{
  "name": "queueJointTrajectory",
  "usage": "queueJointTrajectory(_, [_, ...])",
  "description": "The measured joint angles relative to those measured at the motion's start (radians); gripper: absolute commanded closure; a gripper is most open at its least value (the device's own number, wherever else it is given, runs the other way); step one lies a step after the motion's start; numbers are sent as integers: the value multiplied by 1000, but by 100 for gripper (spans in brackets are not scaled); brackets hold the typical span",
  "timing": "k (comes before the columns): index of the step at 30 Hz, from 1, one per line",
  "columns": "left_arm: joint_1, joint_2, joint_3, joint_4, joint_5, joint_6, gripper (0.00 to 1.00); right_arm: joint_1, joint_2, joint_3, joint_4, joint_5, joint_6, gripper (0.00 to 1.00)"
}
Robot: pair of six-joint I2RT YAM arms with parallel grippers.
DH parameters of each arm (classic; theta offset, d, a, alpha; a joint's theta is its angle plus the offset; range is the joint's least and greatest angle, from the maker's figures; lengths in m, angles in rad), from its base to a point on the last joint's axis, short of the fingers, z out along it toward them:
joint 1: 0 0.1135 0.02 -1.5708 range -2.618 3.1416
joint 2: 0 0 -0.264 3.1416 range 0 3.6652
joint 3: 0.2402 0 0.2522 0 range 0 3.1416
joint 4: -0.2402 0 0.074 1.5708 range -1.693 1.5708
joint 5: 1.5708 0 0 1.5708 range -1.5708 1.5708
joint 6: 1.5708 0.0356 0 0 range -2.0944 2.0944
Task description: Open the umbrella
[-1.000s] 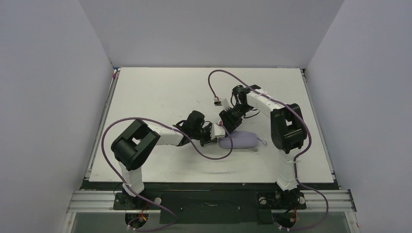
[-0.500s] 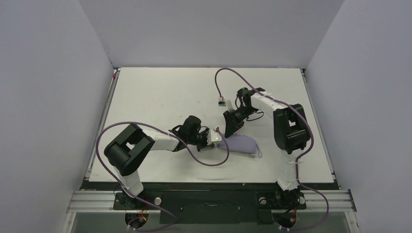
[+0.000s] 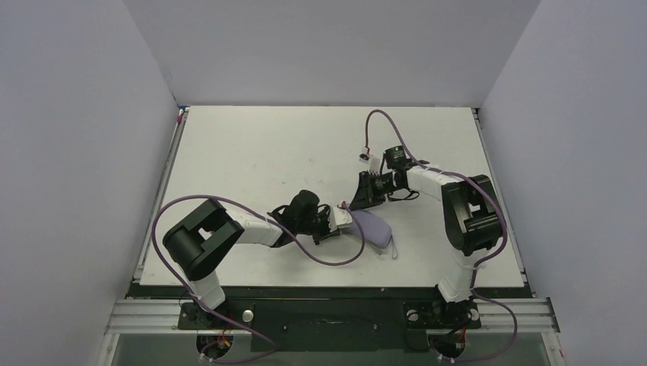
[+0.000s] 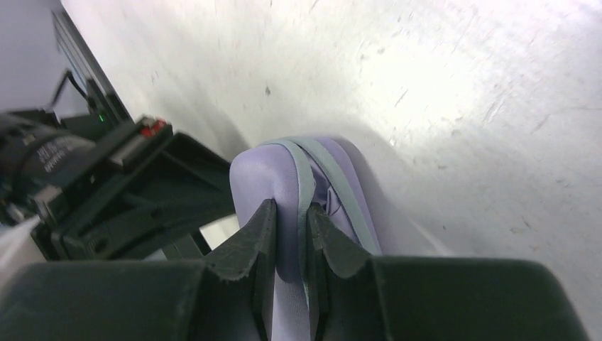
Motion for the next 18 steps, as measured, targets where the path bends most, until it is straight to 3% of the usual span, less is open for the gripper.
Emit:
queueJointTrajectory(10, [-29, 14, -21, 113, -48, -131, 100, 6, -37, -179, 496, 71, 418, 100])
queueJointTrajectory(18, [-68, 18, -38, 168, -100, -137, 100, 21, -38, -183, 555, 121, 468, 100])
